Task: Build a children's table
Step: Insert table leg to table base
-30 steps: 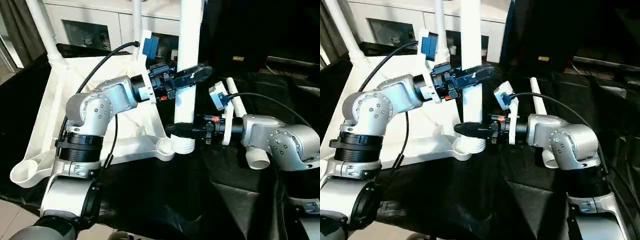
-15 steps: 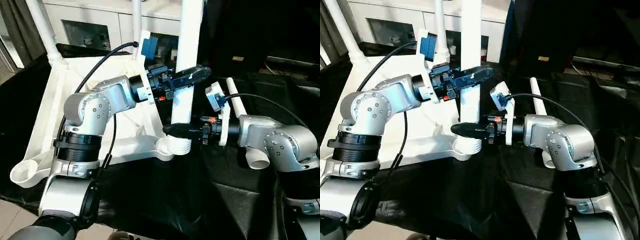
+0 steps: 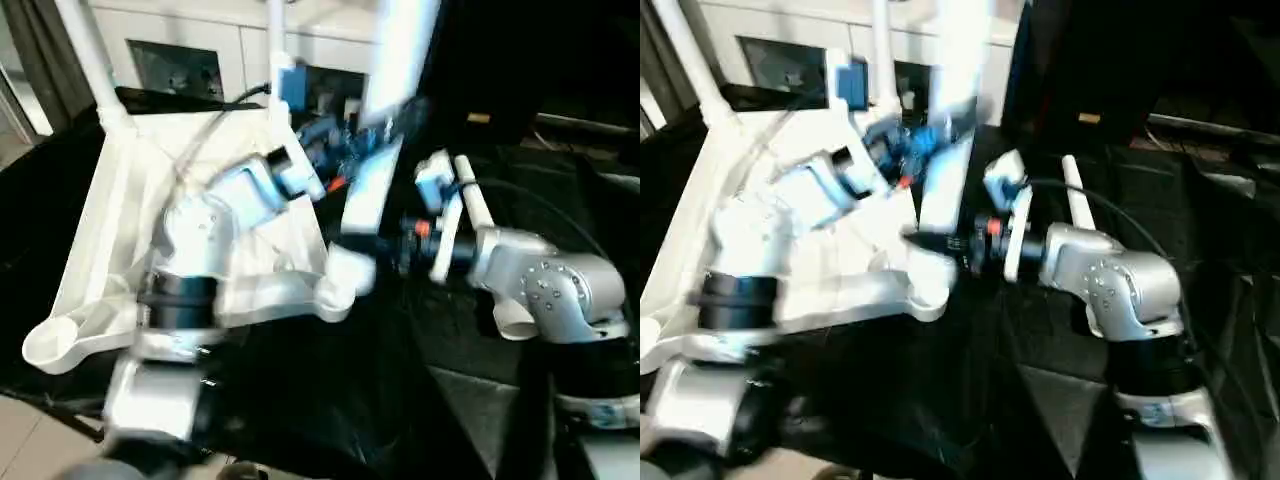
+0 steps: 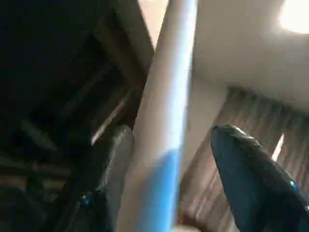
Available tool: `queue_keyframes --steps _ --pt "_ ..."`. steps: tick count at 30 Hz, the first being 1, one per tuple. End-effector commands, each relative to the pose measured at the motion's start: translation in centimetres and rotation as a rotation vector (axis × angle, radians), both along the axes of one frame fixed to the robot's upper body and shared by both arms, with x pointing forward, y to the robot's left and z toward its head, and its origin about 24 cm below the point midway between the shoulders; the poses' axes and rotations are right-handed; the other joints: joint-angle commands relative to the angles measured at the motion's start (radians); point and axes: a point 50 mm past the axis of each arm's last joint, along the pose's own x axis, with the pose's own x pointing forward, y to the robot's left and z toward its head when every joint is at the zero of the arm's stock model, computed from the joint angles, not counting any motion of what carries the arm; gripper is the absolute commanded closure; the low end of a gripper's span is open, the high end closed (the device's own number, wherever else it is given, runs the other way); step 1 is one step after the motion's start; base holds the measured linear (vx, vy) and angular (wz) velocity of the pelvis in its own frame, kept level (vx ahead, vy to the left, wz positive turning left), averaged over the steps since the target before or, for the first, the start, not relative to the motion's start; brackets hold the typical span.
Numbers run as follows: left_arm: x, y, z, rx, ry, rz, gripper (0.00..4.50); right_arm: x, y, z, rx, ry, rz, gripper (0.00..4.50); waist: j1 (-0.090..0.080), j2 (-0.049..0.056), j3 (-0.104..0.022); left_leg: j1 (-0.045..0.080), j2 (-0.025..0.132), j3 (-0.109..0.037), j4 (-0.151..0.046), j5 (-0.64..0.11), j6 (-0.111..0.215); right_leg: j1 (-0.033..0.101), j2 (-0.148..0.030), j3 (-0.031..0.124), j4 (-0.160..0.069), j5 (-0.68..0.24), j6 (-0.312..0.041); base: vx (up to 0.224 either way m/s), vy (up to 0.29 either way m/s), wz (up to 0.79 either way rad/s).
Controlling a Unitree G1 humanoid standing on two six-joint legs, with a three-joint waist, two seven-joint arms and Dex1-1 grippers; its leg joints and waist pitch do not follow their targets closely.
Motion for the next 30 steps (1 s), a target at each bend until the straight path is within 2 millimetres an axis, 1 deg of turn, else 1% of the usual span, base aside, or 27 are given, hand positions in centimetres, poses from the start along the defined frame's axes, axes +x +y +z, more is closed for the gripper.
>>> queue_keyframes --steps 1,2,3,4,5,6,7,8,9,10,11,12,13,14,16,17,18,19,20,21,22,23,24,25,27,28,30 --pt "0.2 1.5 0.0 -0.024 -0.011 0.075 1.54 0.3 -0.9 0.1 0.042 -0.024 -0.086 2.54 0.003 -0.010 -0.086 0.000 0.025 -0.003 -0.054 -0.044 0.029 0.072 -0.076 0.048 -0.073 -0.084 -0.196 0.000 0.000 0.00" --pt "0.2 1.7 0.0 -0.016 -0.017 0.084 1.54 0.4 -1.0 0.1 0.044 -0.026 -0.097 2.54 0.003 -0.008 -0.087 0.002 0.026 -0.005 -0.055 -0.045 0.027 0.070 -0.076 0.048 -0.073 -0.089 -0.184 0.000 0.000 0.00" --pt "0.1 2.0 -0.1 0.012 -0.035 0.101 1.54 0.4 -1.1 -0.1 0.044 -0.030 -0.122 2.54 0.000 -0.009 -0.086 0.002 0.025 -0.004 -0.056 -0.044 0.027 0.071 -0.073 0.048 -0.072 -0.088 -0.181 0.000 0.000 0.00" --pt "0.0 2.5 -0.4 0.067 -0.043 0.120 1.54 0.6 -1.4 -0.4 0.028 -0.042 -0.162 2.54 -0.001 -0.004 -0.087 0.003 0.026 -0.005 -0.056 -0.040 0.026 0.070 -0.073 0.048 -0.071 -0.085 -0.176 0.000 0.000 0.00" --pt "0.0 2.9 -0.9 0.191 -0.070 0.157 1.54 0.7 -1.7 -0.9 -0.005 -0.049 -0.202 2.54 -0.002 -0.005 -0.086 0.004 0.030 -0.007 -0.059 -0.036 0.024 0.067 -0.074 0.048 -0.072 -0.087 -0.162 0.000 0.000 0.00" --pt "-0.1 3.1 -1.5 0.305 -0.102 0.183 1.54 0.8 -2.0 -1.3 -0.035 -0.061 -0.239 2.54 -0.002 -0.001 -0.087 0.008 0.032 -0.008 -0.061 -0.033 0.019 0.063 -0.073 0.048 -0.070 -0.093 -0.143 0.000 0.000 0.00" --pt "-0.3 3.2 -2.8 0.498 -0.147 0.183 1.54 0.9 -2.2 -1.7 -0.056 -0.076 -0.275 2.54 -0.005 -0.003 -0.086 0.007 0.031 -0.006 -0.060 -0.035 0.015 0.063 -0.072 0.049 -0.070 -0.096 -0.139 0.000 0.000 0.00" --pt "-0.7 3.5 -4.4 0.669 -0.190 0.162 1.54 1.0 -2.4 -2.2 -0.094 -0.089 -0.311 2.54 -0.005 -0.002 -0.085 0.010 0.033 -0.008 -0.064 -0.042 0.011 0.061 -0.073 0.049 -0.072 -0.119 -0.120 0.000 0.000 0.00" --pt "-1.1 3.8 -5.6 0.790 -0.217 0.137 1.54 1.1 -2.5 -2.6 -0.132 -0.106 -0.341 2.54 -0.008 0.001 -0.083 0.011 0.035 -0.009 -0.067 -0.050 0.001 0.055 -0.073 0.050 -0.071 -0.153 -0.101 0.000 0.000 0.00" --pt "-1.5 4.3 -6.8 0.892 -0.235 0.111 1.54 1.1 -2.6 -3.1 -0.165 -0.116 -0.360 2.54 -0.009 0.004 -0.081 0.012 0.031 -0.006 -0.067 -0.058 -0.009 0.055 -0.072 0.051 -0.071 -0.157 -0.104 0.000 0.000 0.00" --pt "-1.8 4.6 -7.5 0.942 -0.242 0.089 1.54 1.1 -2.8 -3.6 -0.205 -0.122 -0.381 2.54 -0.008 0.006 -0.083 0.015 0.034 -0.007 -0.067 -0.062 -0.019 0.054 -0.076 0.052 -0.073 -0.153 -0.110 0.000 0.000 0.00" --pt "-2.2 5.0 -8.3 0.981 -0.235 0.060 1.54 1.1 -3.0 -4.3 -0.235 -0.109 -0.414 2.55 -0.007 0.008 -0.083 0.015 0.032 -0.005 -0.068 -0.062 -0.029 0.054 -0.075 0.053 -0.068 -0.134 -0.128 0.000 0.000 0.00" --pt "-2.6 5.4 -8.9 1.023 -0.234 0.034 1.54 1.1 -3.2 -4.9 -0.254 -0.087 -0.442 2.55 -0.008 0.008 -0.083 0.017 0.034 -0.004 -0.069 -0.072 -0.033 0.053 -0.075 0.052 -0.068 -0.131 -0.137 0.000 0.000 0.00" --pt "-2.9 5.6 -9.4 1.053 -0.239 0.017 1.54 1.1 -3.3 -5.3 -0.267 -0.076 -0.460 2.55 -0.008 0.007 -0.081 0.015 0.033 -0.004 -0.071 -0.085 -0.034 0.054 -0.075 0.053 -0.070 -0.132 -0.147 0.000 0.000 0.00" --pt "-3.5 6.1 -10.5 1.132 -0.245 -0.032 1.54 1.0 -3.2 -5.9 -0.295 -0.068 -0.483 2.55 -0.010 0.007 -0.081 0.015 0.032 -0.004 -0.072 -0.098 -0.037 0.056 -0.075 0.054 -0.067 -0.130 -0.154 0.000 0.000 0.00" --pt "-3.6 6.2 -10.7 1.143 -0.245 -0.039 1.54 1.0 -3.2 -6.0 -0.298 -0.067 -0.484 2.55 -0.009 0.008 -0.079 0.015 0.032 -0.005 -0.072 -0.111 -0.037 0.055 -0.075 0.053 -0.070 -0.143 -0.157 0.000 0.000 0.00" --pt "-4.3 6.7 -12.0 1.240 -0.242 -0.107 1.54 0.6 -2.6 -6.5 -0.324 -0.082 -0.458 2.55 -0.010 0.006 -0.078 0.012 0.031 -0.005 -0.073 -0.116 -0.036 0.057 -0.076 0.054 -0.071 -0.151 -0.154 0.000 0.000 0.00" --pt "-4.3 6.7 -12.1 1.244 -0.242 -0.110 1.54 0.5 -2.6 -6.5 -0.325 -0.082 -0.457 2.55 -0.010 0.009 -0.076 0.014 0.033 -0.006 -0.075 -0.136 -0.037 0.053 -0.077 0.054 -0.073 -0.179 -0.143 0.000 0.000 0.00" --pt "-4.4 6.9 -12.5 1.273 -0.238 -0.124 1.54 0.4 -2.4 -6.6 -0.328 -0.089 -0.444 2.55 -0.013 0.008 -0.076 0.015 0.031 -0.005 -0.075 -0.144 -0.038 0.056 -0.077 0.055 -0.074 -0.192 -0.141 0.000 0.000 0.00" --pt "-4.5 7.1 -13.2 1.323 -0.231 -0.139 1.71 0.2 -2.0 -6.8 -0.332 -0.103 -0.425 2.55 -0.012 0.008 -0.077 0.015 0.032 -0.006 -0.075 -0.142 -0.037 0.056 -0.078 0.055 -0.075 -0.192 -0.140 0.000 0.000 0.00" --pt "-4.3 7.3 -13.6 1.349 -0.221 -0.131 1.82 0.1 -1.8 -6.9 -0.333 -0.111 -0.421 2.55 -0.016 0.011 -0.076 0.013 0.032 -0.006 -0.075 -0.141 -0.036 0.054 -0.076 0.055 -0.075 -0.186 -0.139 0.000 0.000 0.00" --pt "-4.2 7.3 -13.6 1.351 -0.220 -0.130 1.89 0.1 -1.8 -6.9 -0.333 -0.111 -0.421 2.55 -0.018 0.010 -0.078 0.013 0.032 -0.006 -0.075 -0.139 -0.037 0.055 -0.076 0.055 -0.073 -0.178 -0.140 0.000 0.000 0.00" --pt "-4.0 7.6 -14.0 1.377 -0.202 -0.114 1.89 0.0 -1.7 -7.0 -0.329 -0.114 -0.417 2.55 -0.021 0.014 -0.079 0.011 0.030 -0.007 -0.073 -0.129 -0.036 0.056 -0.074 0.055 -0.072 -0.155 -0.147 0.000 0.000 0.00" --pt "-3.7 8.0 -14.3 1.404 -0.185 -0.104 1.92 0.0 -1.5 -7.0 -0.327 -0.117 -0.415 2.55 -0.023 0.012 -0.078 0.011 0.030 -0.007 -0.074 -0.133 -0.037 0.057 -0.074 0.054 -0.071 -0.153 -0.150 0.000 0.000 0.00" --pt "-3.5 8.4 -14.6 1.435 -0.169 -0.095 2.21 -0.1 -1.4 -7.0 -0.324 -0.120 -0.412 2.55 -0.025 0.015 -0.078 0.013 0.029 -0.008 -0.074 -0.149 -0.036 0.056 -0.074 0.054 -0.074 -0.165 -0.153 0.000 0.000 0.00" --pt "-3.6 8.6 -14.7 1.436 -0.158 -0.109 2.21 -0.2 -1.4 -7.0 -0.319 -0.122 -0.407 2.55 -0.025 0.017 -0.078 0.013 0.029 -0.008 -0.074 -0.152 -0.036 0.056 -0.076 0.055 -0.075 -0.169 -0.154 0.000 0.000 0.00" --pt "-3.6 8.7 -14.7 1.429 -0.152 -0.119 2.38 -0.2 -1.4 -7.0 -0.318 -0.124 -0.405 2.55 -0.025 0.018 -0.080 0.015 0.032 -0.009 -0.074 -0.155 -0.037 0.055 -0.076 0.054 -0.072 -0.155 -0.169 0.000 0.000 0.00"
